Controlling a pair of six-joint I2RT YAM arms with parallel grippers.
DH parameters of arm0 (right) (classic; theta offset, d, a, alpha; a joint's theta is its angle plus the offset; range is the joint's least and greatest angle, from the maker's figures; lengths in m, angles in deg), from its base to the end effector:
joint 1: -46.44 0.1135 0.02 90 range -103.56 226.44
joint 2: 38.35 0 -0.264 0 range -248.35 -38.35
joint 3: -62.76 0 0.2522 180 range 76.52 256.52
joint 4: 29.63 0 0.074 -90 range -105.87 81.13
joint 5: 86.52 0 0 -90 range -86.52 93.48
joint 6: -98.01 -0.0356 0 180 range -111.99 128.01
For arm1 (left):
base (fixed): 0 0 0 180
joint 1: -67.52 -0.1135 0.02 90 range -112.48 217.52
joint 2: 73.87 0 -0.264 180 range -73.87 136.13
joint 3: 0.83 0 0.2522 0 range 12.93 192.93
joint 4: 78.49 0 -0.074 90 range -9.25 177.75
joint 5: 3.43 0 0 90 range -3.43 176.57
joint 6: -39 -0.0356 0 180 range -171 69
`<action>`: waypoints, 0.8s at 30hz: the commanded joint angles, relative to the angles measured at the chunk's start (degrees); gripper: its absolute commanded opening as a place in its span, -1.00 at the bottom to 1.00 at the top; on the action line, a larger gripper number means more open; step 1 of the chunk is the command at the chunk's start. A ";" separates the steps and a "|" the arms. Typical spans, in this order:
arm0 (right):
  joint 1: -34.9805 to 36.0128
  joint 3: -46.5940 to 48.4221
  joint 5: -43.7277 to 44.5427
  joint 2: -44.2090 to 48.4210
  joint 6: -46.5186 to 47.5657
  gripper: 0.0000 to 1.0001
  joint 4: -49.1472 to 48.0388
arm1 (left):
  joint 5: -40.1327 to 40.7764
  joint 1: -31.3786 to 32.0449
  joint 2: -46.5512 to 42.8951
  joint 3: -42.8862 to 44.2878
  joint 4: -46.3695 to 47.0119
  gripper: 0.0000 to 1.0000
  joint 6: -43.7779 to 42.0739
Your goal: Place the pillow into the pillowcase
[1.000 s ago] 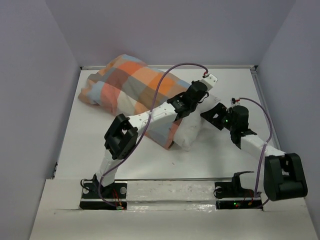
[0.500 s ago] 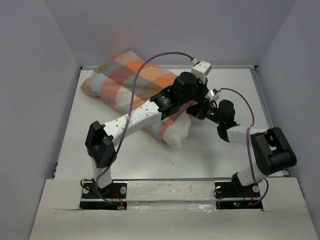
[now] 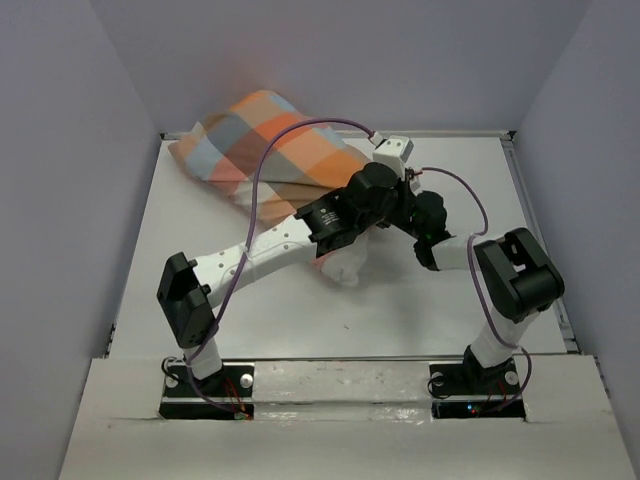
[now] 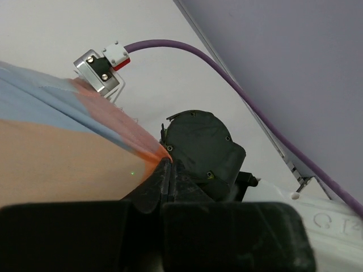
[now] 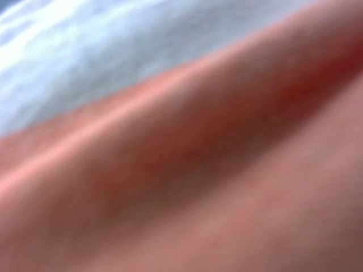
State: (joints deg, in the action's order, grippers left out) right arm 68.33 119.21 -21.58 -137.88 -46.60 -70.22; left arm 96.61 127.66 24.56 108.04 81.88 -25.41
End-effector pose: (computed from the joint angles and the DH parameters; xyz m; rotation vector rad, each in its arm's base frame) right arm 0.3229 0.1460 0.1970 0.1361 1.7909 1.3479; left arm 0.2117 -0.3563 0.4029 0.4105 1.7781 -0.9366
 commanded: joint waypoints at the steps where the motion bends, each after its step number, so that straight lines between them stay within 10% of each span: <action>1: 1.14 3.71 8.00 -2.16 1.17 -1.00 -2.25 | -15.23 7.10 -6.32 0.51 16.50 -1.00 10.01; 3: 1.14 1.35 7.66 -1.73 0.73 -0.99 -2.69 | -10.96 7.10 -5.88 0.60 14.75 -0.94 7.92; 6: 1.14 -5.68 8.97 4.32 1.43 -0.49 -1.12 | -1.12 6.57 -6.06 0.69 8.43 0.14 3.61; 10: 1.14 -8.51 11.78 12.76 5.46 -0.11 12.91 | 5.23 5.87 -10.61 -4.48 5.96 0.88 -1.84; 15: -1.41 -9.65 11.26 19.97 8.02 0.06 21.88 | 17.88 7.27 -22.47 -20.10 3.67 0.86 -1.42; 24: 0.96 -12.37 6.34 31.49 12.42 0.22 32.38 | 31.00 7.36 -47.52 -61.25 -0.64 0.47 24.92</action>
State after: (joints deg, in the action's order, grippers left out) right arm 67.20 108.44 -12.18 -108.00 -36.81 -42.63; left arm 120.20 134.91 -16.92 58.55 81.75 -15.03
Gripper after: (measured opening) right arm 0.598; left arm 0.784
